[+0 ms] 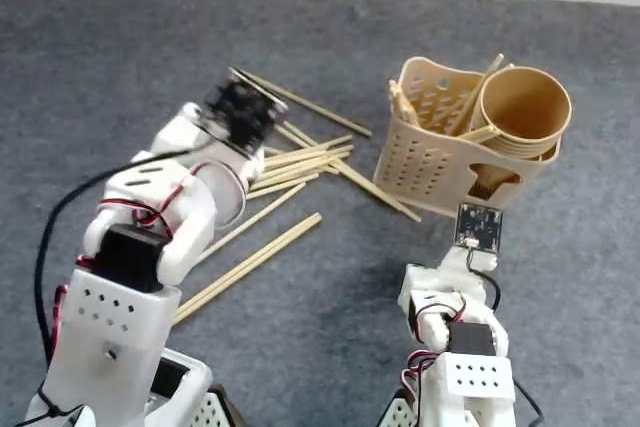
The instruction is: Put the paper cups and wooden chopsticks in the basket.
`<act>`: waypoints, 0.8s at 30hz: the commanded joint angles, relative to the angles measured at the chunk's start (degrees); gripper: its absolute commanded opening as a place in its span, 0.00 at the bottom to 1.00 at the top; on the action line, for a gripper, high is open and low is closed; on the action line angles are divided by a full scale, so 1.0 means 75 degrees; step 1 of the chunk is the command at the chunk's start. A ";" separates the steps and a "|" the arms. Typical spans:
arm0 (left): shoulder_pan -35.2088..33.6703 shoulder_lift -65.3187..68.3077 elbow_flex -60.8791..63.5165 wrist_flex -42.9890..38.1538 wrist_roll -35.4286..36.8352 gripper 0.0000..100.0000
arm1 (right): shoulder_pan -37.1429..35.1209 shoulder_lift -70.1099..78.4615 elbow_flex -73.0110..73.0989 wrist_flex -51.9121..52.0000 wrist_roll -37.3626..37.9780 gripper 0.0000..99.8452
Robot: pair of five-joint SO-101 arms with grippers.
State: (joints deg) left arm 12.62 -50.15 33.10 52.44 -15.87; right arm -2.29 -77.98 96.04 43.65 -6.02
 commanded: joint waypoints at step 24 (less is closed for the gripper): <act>0.2632 0.2221 -0.1225 -0.6423 0.2086 0.01 | -0.0041 -0.0088 0.0721 -0.0147 -0.0059 0.01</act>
State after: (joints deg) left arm 31.34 -39.69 29.41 10.86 -0.75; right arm -2.29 -77.98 96.04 43.65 -6.02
